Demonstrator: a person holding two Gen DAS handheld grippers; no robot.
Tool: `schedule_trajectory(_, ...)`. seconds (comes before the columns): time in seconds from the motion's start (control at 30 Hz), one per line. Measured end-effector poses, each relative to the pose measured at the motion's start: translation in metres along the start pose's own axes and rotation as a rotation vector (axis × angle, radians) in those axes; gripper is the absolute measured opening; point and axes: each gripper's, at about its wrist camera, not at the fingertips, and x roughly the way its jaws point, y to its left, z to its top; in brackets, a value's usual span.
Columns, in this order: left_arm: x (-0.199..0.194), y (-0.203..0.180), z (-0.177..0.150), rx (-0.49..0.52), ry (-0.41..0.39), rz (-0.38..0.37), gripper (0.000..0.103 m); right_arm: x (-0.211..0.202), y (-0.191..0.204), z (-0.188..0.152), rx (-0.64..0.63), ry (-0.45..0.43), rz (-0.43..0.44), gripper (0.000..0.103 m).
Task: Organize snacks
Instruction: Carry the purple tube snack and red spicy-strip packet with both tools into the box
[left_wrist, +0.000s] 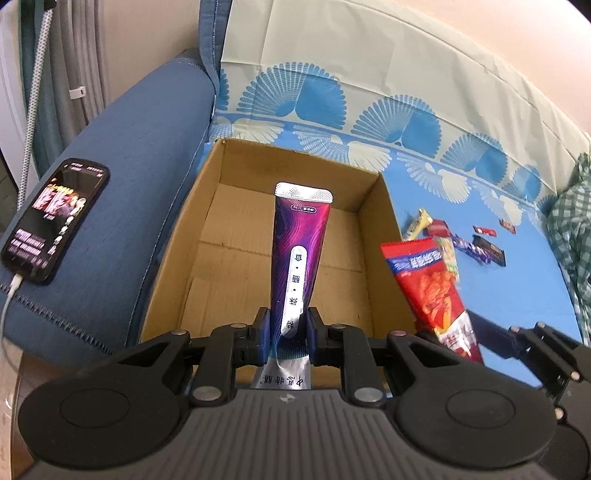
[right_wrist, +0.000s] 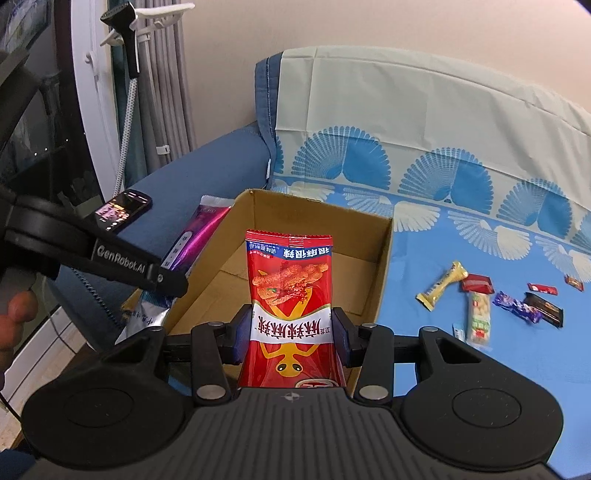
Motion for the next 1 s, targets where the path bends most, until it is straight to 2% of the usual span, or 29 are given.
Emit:
schedule_trajectory(0.4, 0.085, 0.015, 0.039, -0.009, 0.077, 0.047, 0.022, 0.085, -0.012, 0.018, 0.03, 0.064, 0.013, 0.046)
schedule_trajectory(0.67, 0.132, 0.021, 0.041, 0.006, 0.149, 0.073, 0.022, 0.127, -0.022, 0.018, 0.054, 0.103, 0.006, 0.047)
schedule_trajectory(0.9, 0.153, 0.023, 0.04, 0.016, 0.177, 0.094, 0.022, 0.149, -0.029, 0.014, 0.081, 0.149, 0.002, 0.047)
schedule_trajectory(0.93, 0.155, 0.022, 0.04, 0.023, 0.176, 0.101, 0.023, 0.151, -0.029, 0.013, 0.083, 0.152, 0.003, 0.047)
schedule_trajectory(1.0, 0.156, 0.022, 0.041, 0.029, 0.167, 0.117, 0.031, 0.155, -0.03, 0.014, 0.098, 0.164, 0.017, 0.048)
